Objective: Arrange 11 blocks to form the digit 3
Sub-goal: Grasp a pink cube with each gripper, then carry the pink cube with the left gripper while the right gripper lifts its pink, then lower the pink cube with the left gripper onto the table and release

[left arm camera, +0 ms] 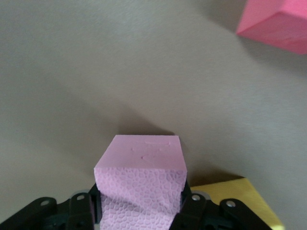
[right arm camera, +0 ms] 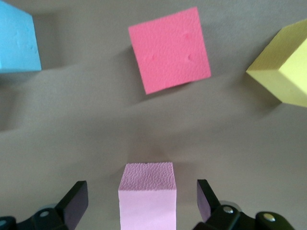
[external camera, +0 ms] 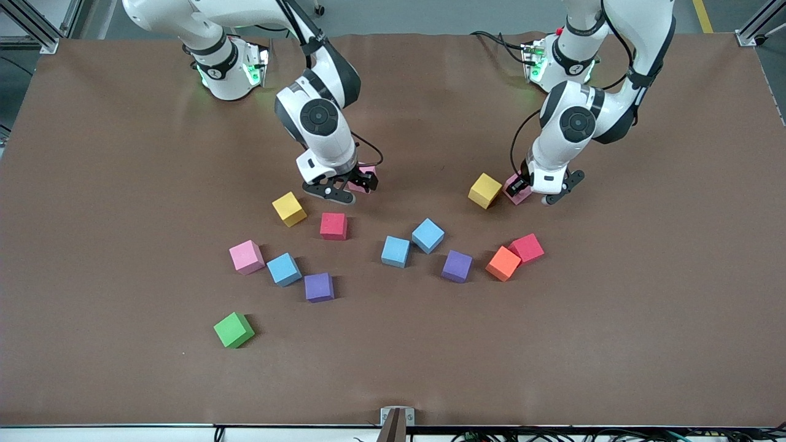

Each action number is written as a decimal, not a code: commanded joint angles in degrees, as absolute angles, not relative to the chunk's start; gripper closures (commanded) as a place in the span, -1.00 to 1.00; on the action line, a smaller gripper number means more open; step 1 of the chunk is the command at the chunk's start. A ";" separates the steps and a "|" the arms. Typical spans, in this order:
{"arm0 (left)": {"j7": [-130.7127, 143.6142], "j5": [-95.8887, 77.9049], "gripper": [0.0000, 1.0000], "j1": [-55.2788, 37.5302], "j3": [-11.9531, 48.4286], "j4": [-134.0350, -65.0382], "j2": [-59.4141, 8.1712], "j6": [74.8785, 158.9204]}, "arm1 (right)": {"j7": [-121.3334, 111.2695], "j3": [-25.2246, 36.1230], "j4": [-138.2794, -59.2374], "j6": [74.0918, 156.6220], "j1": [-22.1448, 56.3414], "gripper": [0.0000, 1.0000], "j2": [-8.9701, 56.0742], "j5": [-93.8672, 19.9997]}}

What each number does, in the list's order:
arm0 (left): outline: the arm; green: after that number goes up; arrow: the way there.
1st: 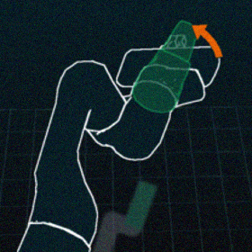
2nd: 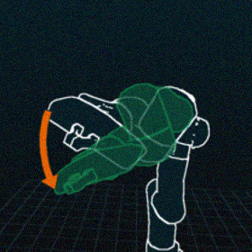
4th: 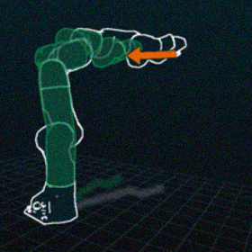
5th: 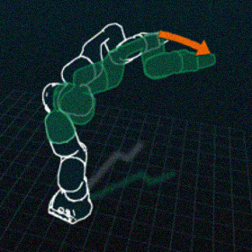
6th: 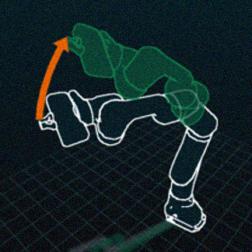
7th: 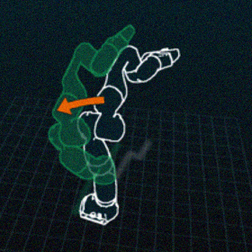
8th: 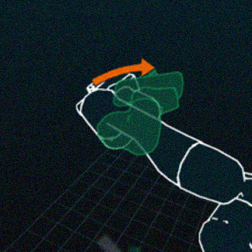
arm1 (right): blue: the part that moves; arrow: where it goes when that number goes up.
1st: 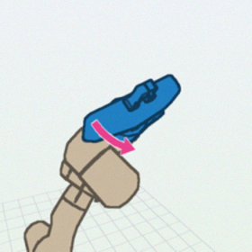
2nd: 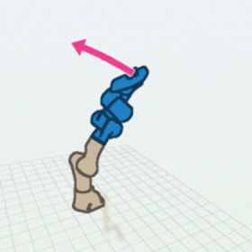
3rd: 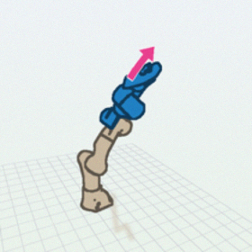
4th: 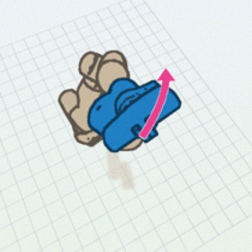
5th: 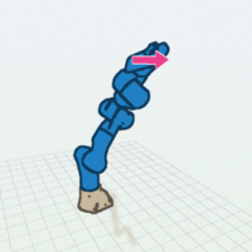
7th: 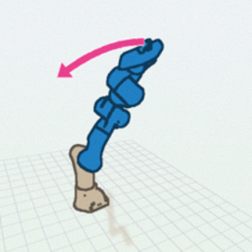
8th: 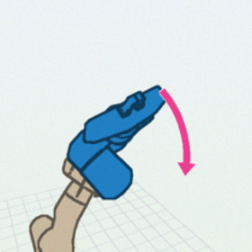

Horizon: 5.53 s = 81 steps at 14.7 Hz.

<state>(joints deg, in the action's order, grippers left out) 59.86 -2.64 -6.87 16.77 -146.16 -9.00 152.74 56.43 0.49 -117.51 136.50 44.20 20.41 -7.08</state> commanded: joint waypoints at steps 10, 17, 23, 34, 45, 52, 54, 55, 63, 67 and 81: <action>59.94 1.23 0.62 -7.65 30.57 -132.46 -1.05 119.97 | 58.88 1.23 -122.96 146.68 49.03 -1.00 22.67 -7.29; 58.53 1.23 0.61 -8.09 40.24 -127.71 -8.16 127.42 | 60.73 1.41 -123.84 147.48 50.71 -0.79 23.73 -7.29; 59.23 3.42 0.60 -14.41 41.05 -126.13 -16.95 137.10 | 61.70 1.41 -123.84 147.13 50.36 0.86 23.55 -7.38; 76.02 22.49 0.60 -19.77 41.05 -115.68 -32.25 137.64 | 66.97 3.43 -123.93 128.25 36.76 1.00 9.86 -7.38; 77.08 24.26 0.60 -32.78 31.11 -107.59 -37.79 137.55 | 67.05 3.34 -132.01 121.29 23.55 1.00 -4.21 -7.38; 77.17 26.63 0.54 -32.70 31.11 -105.82 -39.29 137.55 | 82.77 2.99 -131.92 115.84 23.82 1.00 -7.03 -7.29; 77.08 26.63 -0.19 -32.52 31.11 -105.82 -39.29 137.46 | 86.55 2.81 -132.27 115.75 23.99 0.99 -8.69 -7.29; 77.08 26.63 -0.65 -32.43 31.11 -105.73 -39.29 137.37 | 88.05 2.81 -132.71 115.75 23.99 0.97 -9.66 -7.29; 75.85 26.02 -0.99 -28.14 31.73 -105.38 -35.52 131.85 | 100.28 2.64 -137.90 124.45 25.31 0.97 -9.85 -7.38; 70.58 25.93 -0.99 -24.80 32.69 -105.99 -30.77 129.02 | 101.94 2.64 -139.21 126.38 26.80 0.99 -9.32 -7.38; 55.64 31.87 -0.99 11.31 55.54 -117.05 -28.83 129.89 | 121.72 2.64 -138.25 143.70 44.55 1.00 6.67 -7.29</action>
<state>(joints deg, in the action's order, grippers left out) 56.53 27.82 7.00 52.58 -113.21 -30.03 128.26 119.78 2.40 -138.76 143.24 42.74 5.63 -7.05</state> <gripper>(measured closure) 0.000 0.467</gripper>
